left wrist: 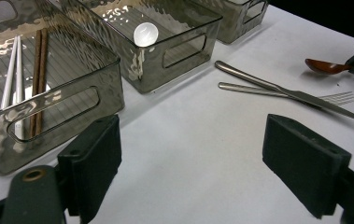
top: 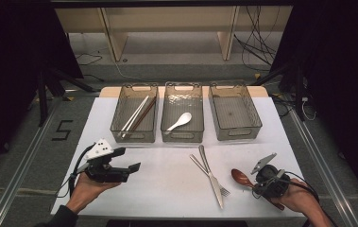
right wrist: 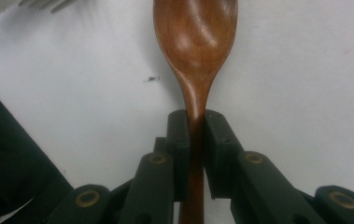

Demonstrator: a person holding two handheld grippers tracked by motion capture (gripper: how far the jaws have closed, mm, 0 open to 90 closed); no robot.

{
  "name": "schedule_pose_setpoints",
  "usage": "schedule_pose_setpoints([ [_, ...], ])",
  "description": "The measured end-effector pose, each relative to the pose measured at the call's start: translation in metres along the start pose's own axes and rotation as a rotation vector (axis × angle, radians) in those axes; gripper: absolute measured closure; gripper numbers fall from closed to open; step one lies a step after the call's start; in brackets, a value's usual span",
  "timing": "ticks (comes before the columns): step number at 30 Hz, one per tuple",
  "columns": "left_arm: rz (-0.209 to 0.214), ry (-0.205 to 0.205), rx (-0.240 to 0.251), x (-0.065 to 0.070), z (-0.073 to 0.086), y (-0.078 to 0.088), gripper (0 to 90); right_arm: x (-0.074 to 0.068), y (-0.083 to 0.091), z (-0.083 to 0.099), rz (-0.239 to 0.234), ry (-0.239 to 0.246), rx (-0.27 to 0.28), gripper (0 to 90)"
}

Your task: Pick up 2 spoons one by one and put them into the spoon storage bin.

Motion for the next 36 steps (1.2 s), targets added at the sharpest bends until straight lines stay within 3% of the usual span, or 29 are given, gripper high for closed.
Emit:
schedule_pose_setpoints([
  [9,-0.006,0.009,0.01,-0.002,-0.001,0.002,18.9,0.007,0.013,-0.012,0.036,-0.043,0.105,82.2],
  [16,-0.011,0.023,0.016,-0.004,-0.001,0.003,18.6,0.011,0.024,-0.036,0.038,-0.061,0.19,82.1],
  [24,-0.021,0.033,0.029,-0.005,-0.001,0.007,18.4,0.015,0.029,-0.072,0.037,-0.048,0.242,82.1],
  [36,-0.033,0.052,0.041,-0.007,0.0,0.011,17.8,0.032,0.038,-0.107,0.041,-0.109,0.319,82.1],
])
Point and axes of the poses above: each handheld gripper's, and its own axes: y roughly backward along the jaws, z roughly out of its underside, x roughly to its right, the point moved 6 cm from there along -y, roughly forward along the jaws, and after that the axes turned 5 degrees about y, right-handed, at the moved point
